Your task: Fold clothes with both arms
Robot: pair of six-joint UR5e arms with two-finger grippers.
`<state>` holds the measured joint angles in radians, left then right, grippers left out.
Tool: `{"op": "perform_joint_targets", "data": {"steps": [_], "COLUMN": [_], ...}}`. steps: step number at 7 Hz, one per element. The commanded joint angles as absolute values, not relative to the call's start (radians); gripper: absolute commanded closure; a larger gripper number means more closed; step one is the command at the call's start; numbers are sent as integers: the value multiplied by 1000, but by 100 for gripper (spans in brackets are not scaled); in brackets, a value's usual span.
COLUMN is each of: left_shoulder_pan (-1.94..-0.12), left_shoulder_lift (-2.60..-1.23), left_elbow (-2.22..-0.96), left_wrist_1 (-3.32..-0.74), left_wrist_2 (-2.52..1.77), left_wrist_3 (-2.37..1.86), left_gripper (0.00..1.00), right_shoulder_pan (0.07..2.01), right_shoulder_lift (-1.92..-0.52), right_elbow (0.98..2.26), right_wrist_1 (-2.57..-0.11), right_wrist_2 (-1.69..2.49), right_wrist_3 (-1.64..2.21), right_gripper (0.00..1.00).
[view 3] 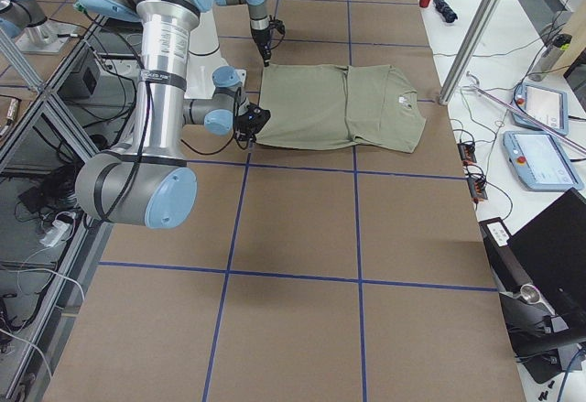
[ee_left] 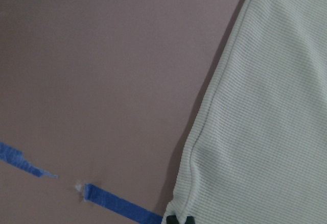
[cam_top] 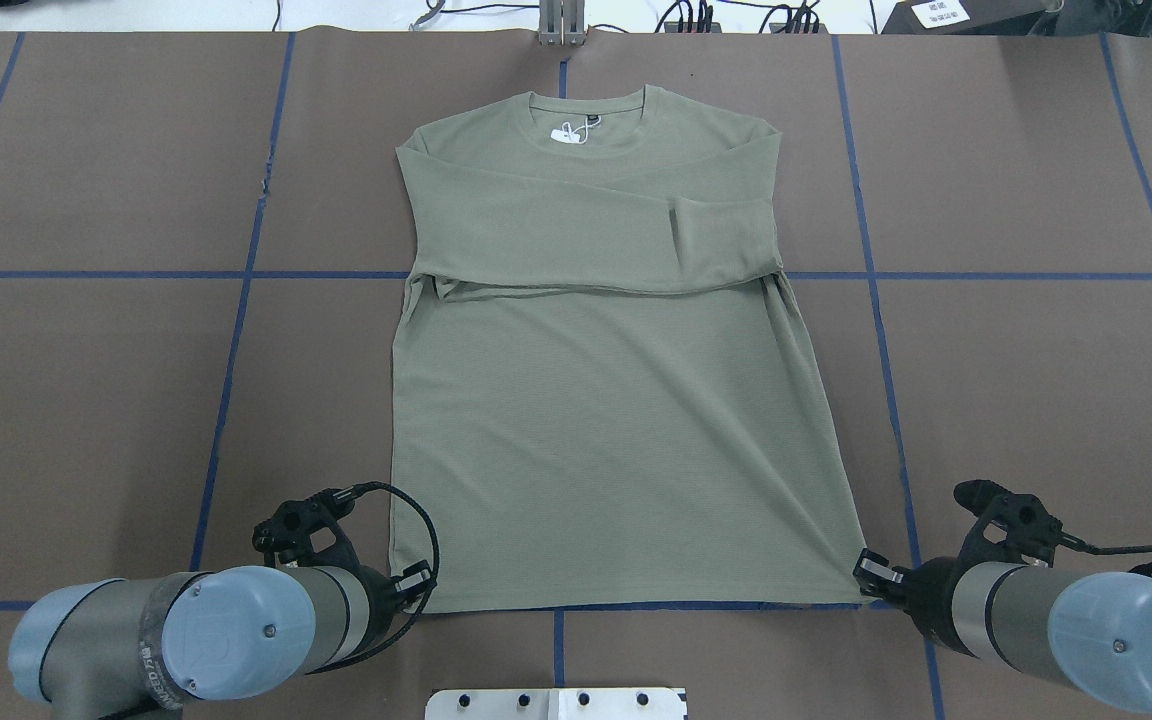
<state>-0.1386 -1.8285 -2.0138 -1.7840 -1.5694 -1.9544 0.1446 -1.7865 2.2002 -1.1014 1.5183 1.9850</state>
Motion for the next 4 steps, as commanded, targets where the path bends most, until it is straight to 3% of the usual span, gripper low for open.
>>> {"op": "perform_joint_targets", "data": {"steps": [1, 4], "left_shoulder_pan": [-135, -109], "left_shoulder_lift": [-1746, -1649], "left_elbow": [-2105, -2198], "left_wrist_1": [-1784, -1784], "left_wrist_2": [-1575, -1574], "left_wrist_3": [-1954, -1973], "left_gripper": [100, 100], "right_shoulder_pan": [140, 60], "right_shoulder_lift": [-1781, -1778], "right_elbow": [2226, 2273], "right_wrist_1": [-1101, -1101], "right_wrist_2": [1520, 1516], "right_wrist_3": [1985, 2015], "right_gripper": [100, 100]}}
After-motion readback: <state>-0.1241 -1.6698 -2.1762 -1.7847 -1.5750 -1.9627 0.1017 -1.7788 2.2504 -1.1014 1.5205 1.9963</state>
